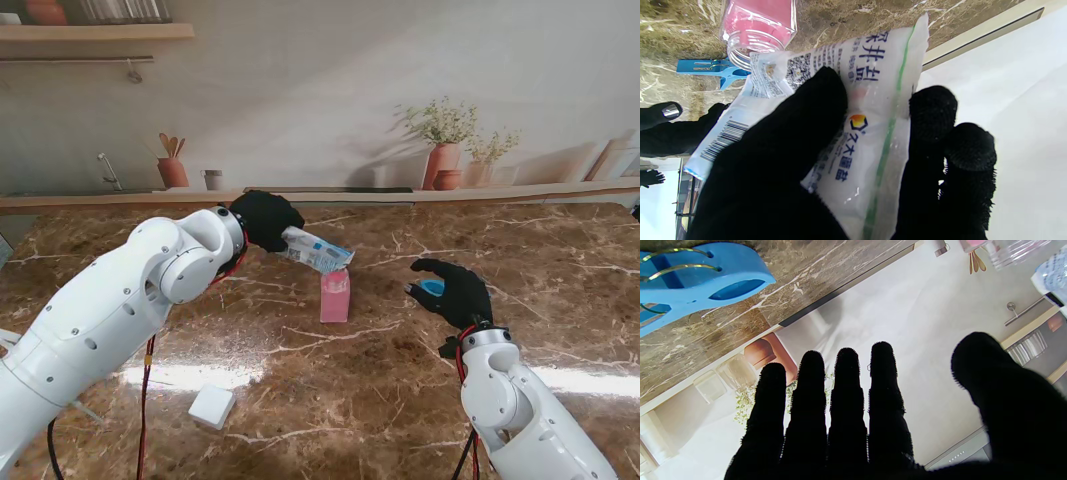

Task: Fill the seasoning bottle

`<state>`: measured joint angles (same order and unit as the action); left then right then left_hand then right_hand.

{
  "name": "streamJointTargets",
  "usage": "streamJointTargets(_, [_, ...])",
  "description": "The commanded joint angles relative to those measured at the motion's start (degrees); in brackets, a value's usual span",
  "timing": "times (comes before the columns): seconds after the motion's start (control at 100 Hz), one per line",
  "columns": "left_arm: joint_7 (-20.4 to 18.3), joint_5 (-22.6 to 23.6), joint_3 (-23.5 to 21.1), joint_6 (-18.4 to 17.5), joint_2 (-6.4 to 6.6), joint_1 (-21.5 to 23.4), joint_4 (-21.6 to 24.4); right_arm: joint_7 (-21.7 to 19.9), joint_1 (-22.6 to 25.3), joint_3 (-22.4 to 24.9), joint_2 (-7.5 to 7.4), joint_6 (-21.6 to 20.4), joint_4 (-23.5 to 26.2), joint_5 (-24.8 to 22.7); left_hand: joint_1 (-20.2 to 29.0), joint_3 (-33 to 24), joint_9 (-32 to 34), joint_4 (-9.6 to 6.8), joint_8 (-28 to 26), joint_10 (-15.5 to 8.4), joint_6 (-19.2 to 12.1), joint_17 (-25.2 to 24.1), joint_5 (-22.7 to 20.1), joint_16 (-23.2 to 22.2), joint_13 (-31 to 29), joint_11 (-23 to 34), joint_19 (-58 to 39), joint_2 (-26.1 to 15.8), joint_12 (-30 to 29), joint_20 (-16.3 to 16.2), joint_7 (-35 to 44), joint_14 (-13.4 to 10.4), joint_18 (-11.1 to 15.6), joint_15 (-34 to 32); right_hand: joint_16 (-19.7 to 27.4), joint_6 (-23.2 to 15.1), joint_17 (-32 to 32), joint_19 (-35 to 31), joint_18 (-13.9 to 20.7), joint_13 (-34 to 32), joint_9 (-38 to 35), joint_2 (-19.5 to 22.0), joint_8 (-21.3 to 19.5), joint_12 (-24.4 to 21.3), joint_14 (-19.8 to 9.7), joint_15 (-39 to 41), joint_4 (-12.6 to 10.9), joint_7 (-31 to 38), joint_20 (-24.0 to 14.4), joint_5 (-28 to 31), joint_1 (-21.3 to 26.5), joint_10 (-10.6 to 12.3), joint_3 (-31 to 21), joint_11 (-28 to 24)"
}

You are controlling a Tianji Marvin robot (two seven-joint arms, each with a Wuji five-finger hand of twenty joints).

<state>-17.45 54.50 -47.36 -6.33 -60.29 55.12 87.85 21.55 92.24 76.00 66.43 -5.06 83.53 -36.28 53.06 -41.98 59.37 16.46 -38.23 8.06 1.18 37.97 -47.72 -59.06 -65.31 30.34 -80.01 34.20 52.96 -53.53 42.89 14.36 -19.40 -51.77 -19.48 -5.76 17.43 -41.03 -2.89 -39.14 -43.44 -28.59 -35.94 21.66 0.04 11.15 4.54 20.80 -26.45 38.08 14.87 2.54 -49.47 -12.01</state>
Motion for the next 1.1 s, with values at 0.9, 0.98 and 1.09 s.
streamJointTargets(0.9, [-1.65,3.24,4.44,-2.22,-0.03,-5.29,0.41,-1.29,0.42,-0.20,0.34,0.46,-0.55,1.53,6.33,-12.10,6.51,-2.90,-0.26,-7.62,-9.10,2.18,-8.86,-0.55,-3.71,3.28,-2.26,-4.76,-1.33,-0.09,12.92,-4.52,3.64,-0.98,0.26,-0.28,-0.70,0.30,-0.12,1.94,-1.62,0.19,0.49,0.35,0.03,0.31,-1.62,0.68,-2.01,-0.48,-1.97,0.12,-2.06,-1.11])
streamJointTargets(0.98, [-2.07,3.36,4.94,-2.01,-0.03,-5.73,0.39,-1.24,0.46,-0.24,0.36,0.39,-0.56,1.62,6.24,-11.99,6.56,-2.88,0.47,-7.44,-9.01,2.16,-8.86,-0.48,-3.78,2.27,-2.12,-4.21,-1.66,0.02,12.41,-4.65,3.72,-0.66,0.24,-0.32,-0.71,0.31,-0.17,1.91,-1.68,0.16,0.49,0.39,0.04,0.32,-1.60,0.71,-2.07,-0.42,-1.98,0.11,-2.13,-1.11])
streamJointTargets(1.09, [-2.43,3.35,5.47,-1.77,-0.05,-6.20,0.29,-1.34,0.51,-0.23,0.36,0.38,-0.51,1.73,5.64,-11.73,6.92,-2.72,2.49,-7.33,-9.00,2.33,-8.84,-0.51,-3.88,0.26,-1.76,-3.37,-1.75,0.27,11.39,-4.87,4.02,-0.16,0.22,-0.42,-0.66,0.23,-0.41,1.90,-1.81,0.11,0.49,0.44,0.08,0.32,-1.57,0.80,-2.20,-0.21,-1.99,0.13,-2.20,-1.10])
